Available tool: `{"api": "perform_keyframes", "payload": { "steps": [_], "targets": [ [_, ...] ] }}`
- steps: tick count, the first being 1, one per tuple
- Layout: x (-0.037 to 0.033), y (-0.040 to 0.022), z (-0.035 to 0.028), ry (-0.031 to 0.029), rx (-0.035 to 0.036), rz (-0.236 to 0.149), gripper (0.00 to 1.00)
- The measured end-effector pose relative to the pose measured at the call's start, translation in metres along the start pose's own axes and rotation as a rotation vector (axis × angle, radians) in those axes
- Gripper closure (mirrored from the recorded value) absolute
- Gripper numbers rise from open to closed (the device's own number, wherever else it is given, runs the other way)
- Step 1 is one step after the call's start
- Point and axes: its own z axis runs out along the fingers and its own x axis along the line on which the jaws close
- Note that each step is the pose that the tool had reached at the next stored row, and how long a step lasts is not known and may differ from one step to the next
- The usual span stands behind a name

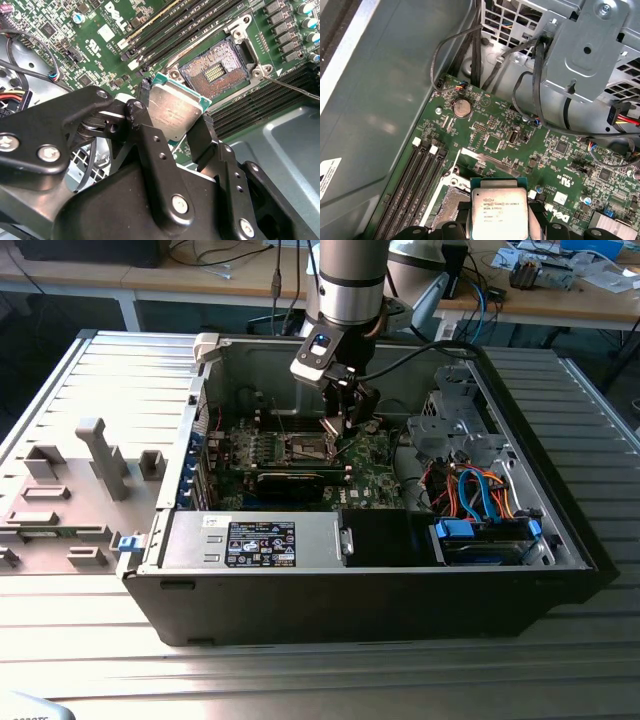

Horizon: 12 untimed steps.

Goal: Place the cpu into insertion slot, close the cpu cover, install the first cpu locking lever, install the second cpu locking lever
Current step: 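Place the cpu into insertion slot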

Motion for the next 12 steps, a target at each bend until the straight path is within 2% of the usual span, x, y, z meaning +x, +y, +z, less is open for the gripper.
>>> {"api": "perform_keyframes", "payload": {
  "steps": [12],
  "targets": [
    [0.0,-0.0001,0.0,-0.0001,0.0002,0.005,0.46]
  ]
}}
